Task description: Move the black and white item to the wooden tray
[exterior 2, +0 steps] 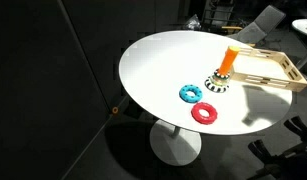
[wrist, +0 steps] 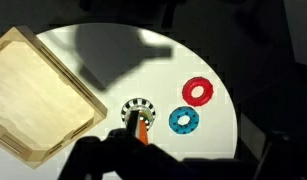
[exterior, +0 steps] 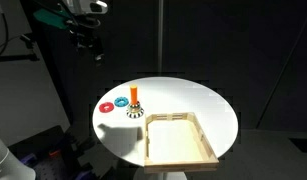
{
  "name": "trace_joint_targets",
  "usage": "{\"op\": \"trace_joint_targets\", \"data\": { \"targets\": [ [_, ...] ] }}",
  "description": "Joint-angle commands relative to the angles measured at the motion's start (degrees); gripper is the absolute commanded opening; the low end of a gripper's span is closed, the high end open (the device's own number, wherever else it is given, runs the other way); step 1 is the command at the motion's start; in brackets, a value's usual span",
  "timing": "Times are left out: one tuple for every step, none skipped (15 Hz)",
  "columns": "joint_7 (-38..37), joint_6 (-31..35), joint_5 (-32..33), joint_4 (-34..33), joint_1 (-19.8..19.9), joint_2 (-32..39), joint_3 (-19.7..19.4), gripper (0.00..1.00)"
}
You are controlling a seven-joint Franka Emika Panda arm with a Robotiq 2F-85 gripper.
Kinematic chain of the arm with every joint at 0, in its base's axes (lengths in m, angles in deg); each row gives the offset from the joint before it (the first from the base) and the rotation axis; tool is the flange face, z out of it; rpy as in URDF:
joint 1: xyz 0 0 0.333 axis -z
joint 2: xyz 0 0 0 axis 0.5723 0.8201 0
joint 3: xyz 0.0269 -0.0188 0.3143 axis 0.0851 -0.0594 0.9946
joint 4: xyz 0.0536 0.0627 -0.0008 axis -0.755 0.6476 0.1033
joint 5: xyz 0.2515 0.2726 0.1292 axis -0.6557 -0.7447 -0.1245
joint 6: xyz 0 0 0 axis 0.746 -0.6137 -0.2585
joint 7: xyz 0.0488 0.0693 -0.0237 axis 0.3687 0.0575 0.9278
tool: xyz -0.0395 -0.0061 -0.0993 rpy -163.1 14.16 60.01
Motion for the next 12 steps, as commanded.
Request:
{"op": "trace_joint_targets", "data": {
  "targets": [
    [0.3, -0.19, -0.36, -0.13, 0.64, 0.06, 0.54, 1.0],
    [0.3, -0.19, -0.36, -0.13, 0.64, 0.06, 0.54, 1.0],
    [0.3, -0.19, -0.36, -0.13, 0.64, 0.05, 0.54, 1.0],
    [0.3, -0.19, -0.36, -0.13, 0.64, 0.06, 0.54, 1.0],
    [-0.06, -0.06, -0.24, -0.6, 0.84, 0.95, 0.58, 1.0],
    [-0.21, 0.27, -0.29, -1.06, 0.91, 1.84, 0.56, 1.0],
    [-0.28, 0.65, -0.15, -1.61, 0.97, 2.87, 0.64, 1.0],
    [-0.53, 1.36, 0.1, -2.22, 1.13, 4.05, 0.85, 1.0],
    [-0.58, 2.05, 0.11, -2.75, 1.19, 5.12, 0.91, 1.0],
    [-0.56, 3.09, 0.13, -3.52, 1.2, 6.66, 0.94, 1.0],
    [-0.56, 3.98, 0.0, -4.17, 1.19, 8.05, 0.92, 1.0],
    [-0.65, 5.16, -0.03, -5.04, 1.22, 9.87, 0.97, 1.0]
  ]
}}
